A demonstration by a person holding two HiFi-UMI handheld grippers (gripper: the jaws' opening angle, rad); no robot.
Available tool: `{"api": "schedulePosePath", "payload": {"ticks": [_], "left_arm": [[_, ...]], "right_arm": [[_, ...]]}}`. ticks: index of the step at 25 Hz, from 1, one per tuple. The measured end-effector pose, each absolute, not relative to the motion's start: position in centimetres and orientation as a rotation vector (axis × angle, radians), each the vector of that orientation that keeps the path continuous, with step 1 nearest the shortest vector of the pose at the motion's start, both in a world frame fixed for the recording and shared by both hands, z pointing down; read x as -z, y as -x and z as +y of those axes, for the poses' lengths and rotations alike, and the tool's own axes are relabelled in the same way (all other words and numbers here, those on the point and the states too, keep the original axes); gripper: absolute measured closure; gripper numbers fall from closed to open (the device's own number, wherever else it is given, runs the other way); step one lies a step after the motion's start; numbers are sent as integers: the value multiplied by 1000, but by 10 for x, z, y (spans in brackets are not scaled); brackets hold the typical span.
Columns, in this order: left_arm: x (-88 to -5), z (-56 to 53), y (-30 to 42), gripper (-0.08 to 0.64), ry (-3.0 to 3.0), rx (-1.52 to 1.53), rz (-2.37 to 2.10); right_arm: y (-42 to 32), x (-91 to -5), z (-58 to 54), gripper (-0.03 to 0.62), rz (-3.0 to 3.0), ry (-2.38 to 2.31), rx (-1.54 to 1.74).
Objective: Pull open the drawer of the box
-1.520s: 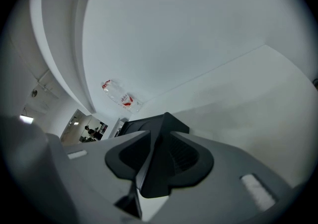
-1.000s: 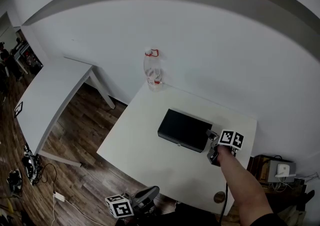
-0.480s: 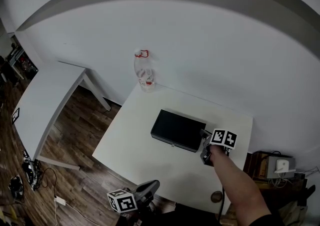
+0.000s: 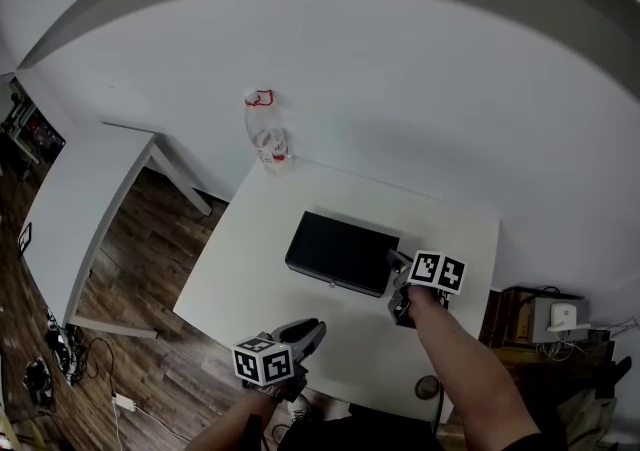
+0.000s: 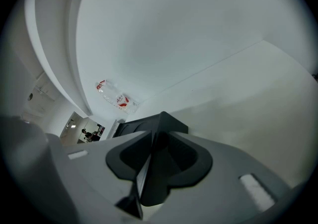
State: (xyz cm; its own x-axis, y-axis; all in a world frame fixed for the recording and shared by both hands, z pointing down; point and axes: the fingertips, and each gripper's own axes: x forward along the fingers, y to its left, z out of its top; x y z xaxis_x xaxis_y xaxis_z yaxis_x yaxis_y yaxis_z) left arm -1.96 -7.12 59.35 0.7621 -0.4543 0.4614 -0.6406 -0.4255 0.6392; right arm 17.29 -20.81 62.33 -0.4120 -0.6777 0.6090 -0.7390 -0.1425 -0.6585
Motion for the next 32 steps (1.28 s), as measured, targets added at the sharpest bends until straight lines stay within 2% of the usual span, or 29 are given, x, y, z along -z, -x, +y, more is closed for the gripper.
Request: {"api": "schedulePosePath", "payload": {"ticks": [8,17,32], "left_arm": [[-626,-123,0,423,-2127,-487,-894],[-653,-151,-10,421,-2149,-659,-935],[-663,-161,-11,426,-2149,-702,-945]], "right_arm": [[-172,-623,-207,483,-2028,-1681,-1668],[-172,-622,-206,480,-2045,-1674,-1683],[-172,-623,-205,483,-2030,-1724,-1678]]}}
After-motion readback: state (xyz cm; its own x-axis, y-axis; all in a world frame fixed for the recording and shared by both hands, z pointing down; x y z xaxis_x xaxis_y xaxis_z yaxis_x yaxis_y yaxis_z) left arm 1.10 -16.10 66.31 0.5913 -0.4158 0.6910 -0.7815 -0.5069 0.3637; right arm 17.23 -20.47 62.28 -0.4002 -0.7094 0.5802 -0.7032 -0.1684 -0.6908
